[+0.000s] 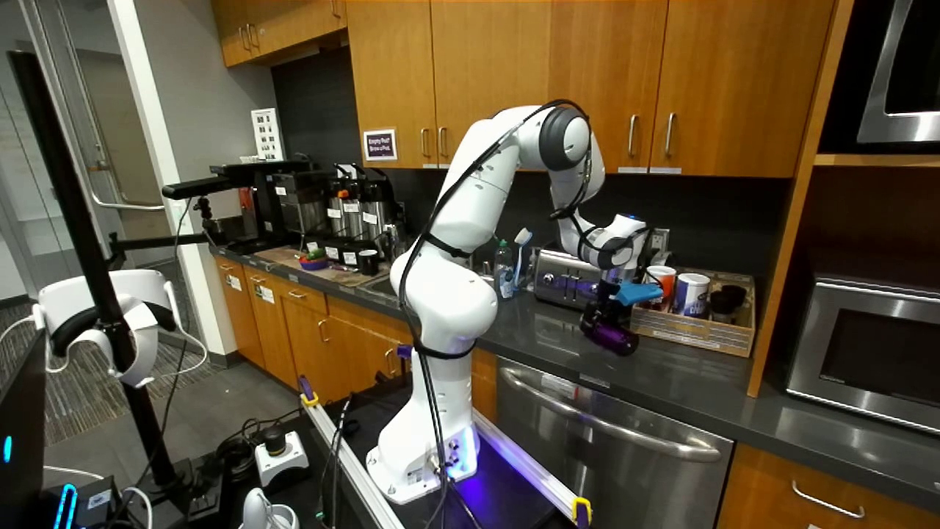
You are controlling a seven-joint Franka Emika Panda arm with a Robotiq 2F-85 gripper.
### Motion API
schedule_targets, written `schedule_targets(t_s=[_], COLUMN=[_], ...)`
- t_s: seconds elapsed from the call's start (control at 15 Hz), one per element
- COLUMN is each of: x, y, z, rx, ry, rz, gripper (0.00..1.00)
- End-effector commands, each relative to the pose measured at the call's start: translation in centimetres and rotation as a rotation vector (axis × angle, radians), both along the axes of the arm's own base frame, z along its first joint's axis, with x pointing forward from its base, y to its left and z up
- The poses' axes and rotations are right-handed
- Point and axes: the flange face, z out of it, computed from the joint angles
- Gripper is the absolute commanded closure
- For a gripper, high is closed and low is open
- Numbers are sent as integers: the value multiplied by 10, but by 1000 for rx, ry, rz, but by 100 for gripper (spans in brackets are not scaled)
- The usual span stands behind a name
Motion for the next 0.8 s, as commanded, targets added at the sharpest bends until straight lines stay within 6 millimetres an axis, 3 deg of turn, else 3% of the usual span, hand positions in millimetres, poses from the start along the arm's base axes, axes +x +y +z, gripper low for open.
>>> schedule_targets(t_s=[0.0, 0.13, 0.73], x=[7, 8, 0], y=[-1, -2, 0], z=[1, 3, 11], rx=[-5, 1, 52], ry=[16, 14, 3], rz=[-4, 1, 101], gripper=[26, 36, 36])
